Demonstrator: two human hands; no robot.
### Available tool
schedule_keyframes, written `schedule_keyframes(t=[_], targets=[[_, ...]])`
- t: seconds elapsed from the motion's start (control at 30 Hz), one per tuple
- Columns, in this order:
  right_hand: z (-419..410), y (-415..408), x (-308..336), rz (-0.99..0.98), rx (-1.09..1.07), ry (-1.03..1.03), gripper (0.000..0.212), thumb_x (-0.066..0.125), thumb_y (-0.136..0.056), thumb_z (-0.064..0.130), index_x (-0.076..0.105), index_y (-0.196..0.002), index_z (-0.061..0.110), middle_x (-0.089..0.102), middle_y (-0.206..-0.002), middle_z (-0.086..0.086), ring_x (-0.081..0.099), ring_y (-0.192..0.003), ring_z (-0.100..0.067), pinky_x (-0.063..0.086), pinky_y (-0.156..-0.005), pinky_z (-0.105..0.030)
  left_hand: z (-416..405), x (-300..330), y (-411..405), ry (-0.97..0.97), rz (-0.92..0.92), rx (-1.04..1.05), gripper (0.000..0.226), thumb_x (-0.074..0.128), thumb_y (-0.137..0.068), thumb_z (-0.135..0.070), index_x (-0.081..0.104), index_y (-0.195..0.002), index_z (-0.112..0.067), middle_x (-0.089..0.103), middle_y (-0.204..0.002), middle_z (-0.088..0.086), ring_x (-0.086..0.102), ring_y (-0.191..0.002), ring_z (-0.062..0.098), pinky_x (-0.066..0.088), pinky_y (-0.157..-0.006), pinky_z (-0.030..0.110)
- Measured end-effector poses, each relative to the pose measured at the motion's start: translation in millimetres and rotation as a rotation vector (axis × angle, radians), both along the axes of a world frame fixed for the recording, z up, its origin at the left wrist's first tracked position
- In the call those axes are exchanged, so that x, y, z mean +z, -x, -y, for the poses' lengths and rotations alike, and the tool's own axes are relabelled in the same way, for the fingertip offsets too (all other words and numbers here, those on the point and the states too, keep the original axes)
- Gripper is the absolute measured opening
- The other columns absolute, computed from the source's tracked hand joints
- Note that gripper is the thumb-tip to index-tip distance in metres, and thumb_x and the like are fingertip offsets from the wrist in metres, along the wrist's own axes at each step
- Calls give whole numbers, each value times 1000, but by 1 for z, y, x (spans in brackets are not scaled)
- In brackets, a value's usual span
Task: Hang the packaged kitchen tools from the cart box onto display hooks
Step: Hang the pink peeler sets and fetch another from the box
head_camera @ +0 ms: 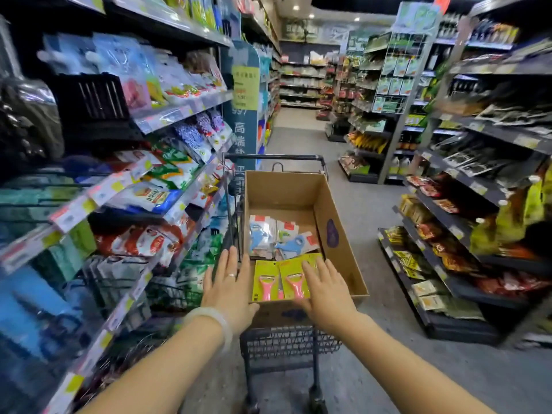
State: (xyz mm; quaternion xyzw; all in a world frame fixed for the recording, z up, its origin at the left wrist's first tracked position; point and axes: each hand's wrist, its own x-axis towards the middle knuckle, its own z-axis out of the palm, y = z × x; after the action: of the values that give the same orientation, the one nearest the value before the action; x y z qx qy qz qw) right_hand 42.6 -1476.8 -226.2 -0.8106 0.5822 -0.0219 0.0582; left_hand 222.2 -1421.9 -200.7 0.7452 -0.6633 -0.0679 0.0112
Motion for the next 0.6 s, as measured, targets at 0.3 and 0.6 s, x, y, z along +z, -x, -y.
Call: schedule_keyframes(t=[0.3, 0.6], targets=[[163, -14, -5, 83, -171, -51, 75, 47, -93, 46, 9, -149, 14, 13, -157, -12, 10, -145, -28, 12, -117, -36, 161, -21, -40, -51, -49, -52, 88, 46, -92, -48, -14, -148, -17, -27, -154, 8, -23, -143, 25, -3, -119, 45], [233, 0, -135, 90, -285, -502, 87, 63, -84, 39, 8, -149, 18, 17, -154, -13, 20, -142, -30, 27, -112, -39, 223, -97, -18, -209, -148, -92, 89, 44, -93, -46, -21, -146, -17, -39, -146, 4, -32, -137, 19, -5, -117, 42]])
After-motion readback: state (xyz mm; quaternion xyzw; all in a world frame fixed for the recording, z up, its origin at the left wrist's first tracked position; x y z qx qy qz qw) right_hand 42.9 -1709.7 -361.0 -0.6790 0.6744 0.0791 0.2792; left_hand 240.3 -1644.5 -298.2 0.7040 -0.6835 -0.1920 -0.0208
